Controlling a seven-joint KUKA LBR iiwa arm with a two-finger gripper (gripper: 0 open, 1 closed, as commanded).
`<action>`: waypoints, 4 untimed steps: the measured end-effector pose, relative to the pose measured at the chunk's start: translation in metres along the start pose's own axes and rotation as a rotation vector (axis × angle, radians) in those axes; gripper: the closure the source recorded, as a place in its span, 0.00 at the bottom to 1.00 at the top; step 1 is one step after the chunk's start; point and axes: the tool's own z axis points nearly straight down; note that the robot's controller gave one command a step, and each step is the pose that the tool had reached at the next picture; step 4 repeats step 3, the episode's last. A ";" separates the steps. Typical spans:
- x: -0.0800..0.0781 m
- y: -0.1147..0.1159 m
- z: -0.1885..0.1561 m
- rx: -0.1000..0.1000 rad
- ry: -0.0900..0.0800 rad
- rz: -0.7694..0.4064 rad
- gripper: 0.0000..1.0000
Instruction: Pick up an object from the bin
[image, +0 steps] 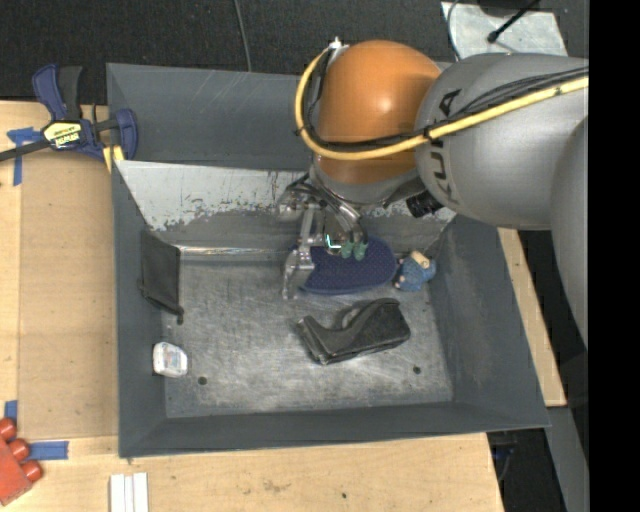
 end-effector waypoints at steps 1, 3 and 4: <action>-0.003 -0.091 0.118 -0.015 -0.019 0.410 0.00; -0.004 -0.095 -0.076 -0.003 -0.017 0.415 1.00; -0.004 -0.095 -0.076 -0.003 -0.017 0.415 1.00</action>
Offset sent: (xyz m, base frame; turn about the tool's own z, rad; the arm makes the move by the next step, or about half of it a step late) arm -0.0027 -0.0967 -0.1238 0.4167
